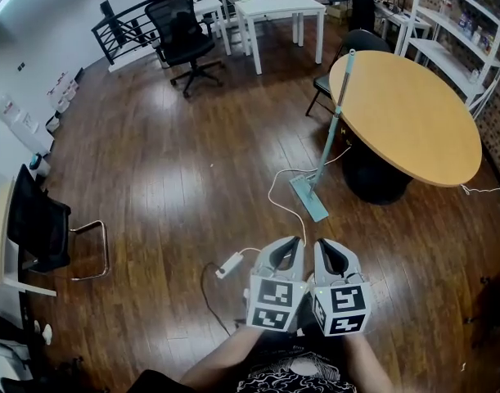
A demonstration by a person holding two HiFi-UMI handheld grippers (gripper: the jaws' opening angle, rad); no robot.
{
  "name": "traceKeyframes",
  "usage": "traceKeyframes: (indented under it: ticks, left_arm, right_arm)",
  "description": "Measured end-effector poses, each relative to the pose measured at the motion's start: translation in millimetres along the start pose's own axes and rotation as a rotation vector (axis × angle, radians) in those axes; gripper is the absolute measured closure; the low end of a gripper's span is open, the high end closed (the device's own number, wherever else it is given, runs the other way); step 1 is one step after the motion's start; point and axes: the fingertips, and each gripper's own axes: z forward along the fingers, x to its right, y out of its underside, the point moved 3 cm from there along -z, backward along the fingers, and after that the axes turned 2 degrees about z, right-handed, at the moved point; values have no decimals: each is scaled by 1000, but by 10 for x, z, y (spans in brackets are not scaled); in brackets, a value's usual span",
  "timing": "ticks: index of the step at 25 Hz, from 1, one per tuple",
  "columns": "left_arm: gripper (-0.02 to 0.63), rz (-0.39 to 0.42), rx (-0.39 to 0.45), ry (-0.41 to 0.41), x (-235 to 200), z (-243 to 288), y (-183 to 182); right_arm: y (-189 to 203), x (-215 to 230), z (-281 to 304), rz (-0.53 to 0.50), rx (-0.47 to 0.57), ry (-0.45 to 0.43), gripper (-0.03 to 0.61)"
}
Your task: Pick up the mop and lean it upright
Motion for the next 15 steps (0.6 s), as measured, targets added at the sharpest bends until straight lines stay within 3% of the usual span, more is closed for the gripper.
traceKeyframes:
  ticks: [7, 15]
  left_arm:
    - [611, 36, -7, 16, -106, 914, -307]
    - [609, 82, -18, 11, -177, 2100, -969]
  right_arm:
    - [-253, 670, 675, 31, 27, -7, 578]
    - [-821, 1701, 1380, 63, 65, -12, 578]
